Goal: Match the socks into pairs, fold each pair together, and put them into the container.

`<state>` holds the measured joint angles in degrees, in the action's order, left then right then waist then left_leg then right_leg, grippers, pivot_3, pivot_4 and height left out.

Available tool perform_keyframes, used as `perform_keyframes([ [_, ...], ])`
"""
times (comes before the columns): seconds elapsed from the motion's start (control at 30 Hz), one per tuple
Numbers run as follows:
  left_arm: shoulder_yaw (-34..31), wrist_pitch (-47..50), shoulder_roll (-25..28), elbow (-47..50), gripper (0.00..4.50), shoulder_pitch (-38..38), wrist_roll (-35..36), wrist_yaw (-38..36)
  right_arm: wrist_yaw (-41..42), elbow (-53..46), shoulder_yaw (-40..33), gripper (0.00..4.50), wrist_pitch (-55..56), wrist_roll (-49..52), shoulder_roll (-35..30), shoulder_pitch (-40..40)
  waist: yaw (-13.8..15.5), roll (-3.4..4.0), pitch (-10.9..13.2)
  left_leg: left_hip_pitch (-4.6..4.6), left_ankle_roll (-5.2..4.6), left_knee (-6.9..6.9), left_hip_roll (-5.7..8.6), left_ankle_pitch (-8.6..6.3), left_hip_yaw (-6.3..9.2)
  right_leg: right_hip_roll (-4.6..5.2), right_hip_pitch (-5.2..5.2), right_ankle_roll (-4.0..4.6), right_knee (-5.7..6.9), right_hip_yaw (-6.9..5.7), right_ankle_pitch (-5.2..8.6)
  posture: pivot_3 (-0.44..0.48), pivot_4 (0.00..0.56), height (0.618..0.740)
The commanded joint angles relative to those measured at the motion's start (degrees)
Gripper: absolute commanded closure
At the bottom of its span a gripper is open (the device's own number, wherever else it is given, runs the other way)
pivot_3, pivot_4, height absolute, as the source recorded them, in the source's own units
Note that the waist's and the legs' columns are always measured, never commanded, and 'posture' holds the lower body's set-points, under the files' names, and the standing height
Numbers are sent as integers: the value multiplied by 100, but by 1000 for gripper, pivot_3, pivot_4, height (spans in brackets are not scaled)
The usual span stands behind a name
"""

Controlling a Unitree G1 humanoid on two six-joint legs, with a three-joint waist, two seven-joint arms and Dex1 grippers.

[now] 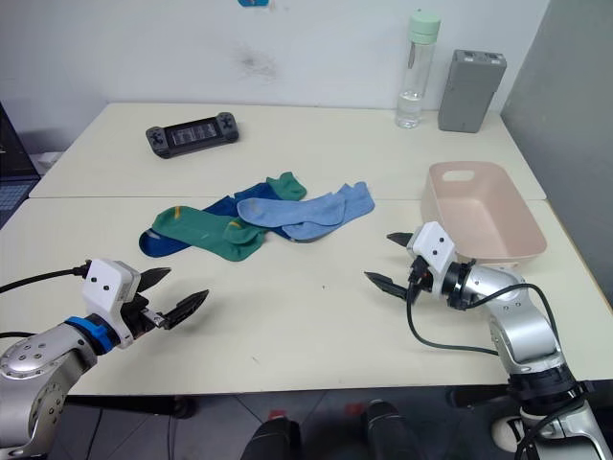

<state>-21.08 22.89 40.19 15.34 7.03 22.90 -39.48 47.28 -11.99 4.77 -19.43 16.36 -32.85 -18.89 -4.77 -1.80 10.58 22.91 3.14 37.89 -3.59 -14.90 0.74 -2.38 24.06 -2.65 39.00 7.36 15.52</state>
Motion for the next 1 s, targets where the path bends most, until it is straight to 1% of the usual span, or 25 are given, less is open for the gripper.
perform_keyframes([
  [0.03, -210, -176, -29, 142, 0, 25, 31, 25, -23, -212, -39, 10, 38, -24, -19, -66, 0, 0, 0, 0, 0, 0, 0, 0, 0, 0, 0, 0, 0, 0, 0, 0, 150, 740],
  [0.13, -186, -511, -106, 133, 0, 64, -218, 191, -19, -168, -51, 10, 91, -42, -24, -28, 3, 0, 0, 0, 0, 0, 0, 0, 0, 0, 0, 0, 0, 0, 0, 0, 150, 740],
  [0.23, -173, -584, -130, 106, 0, 90, -258, 220, -42, -203, -46, 10, 83, -49, -12, -6, 4, 0, 0, 0, 0, 0, 0, 0, 0, 0, 0, 0, 0, 0, 0, 0, 150, 740],
  [0.43, -198, -301, -95, 82, 0, 52, 97, -34, -107, -234, -47, 10, 63, -72, 39, 42, 3, 0, 0, 1, 0, 0, 0, 0, 1, 0, -1, 0, 0, -1, 0, 0, 150, 740],
  [0.67, -291, -310, -69, 104, 0, 146, 147, -45, -104, -195, -69, 10, -58, 67, 129, -54, 0, 0, 0, 0, 0, 0, 0, 0, 1, 0, 0, 0, 1, -2, 0, 0, 150, 740],
  [1.0, -341, -233, -82, 153, 0, 157, 355, -86, -161, -195, -52, 10, -103, -41, 141, -127, 2, 0, 0, 0, 0, 0, 0, 0, 2, 0, -1, 0, 1, -2, 0, 0, 150, 740],
])
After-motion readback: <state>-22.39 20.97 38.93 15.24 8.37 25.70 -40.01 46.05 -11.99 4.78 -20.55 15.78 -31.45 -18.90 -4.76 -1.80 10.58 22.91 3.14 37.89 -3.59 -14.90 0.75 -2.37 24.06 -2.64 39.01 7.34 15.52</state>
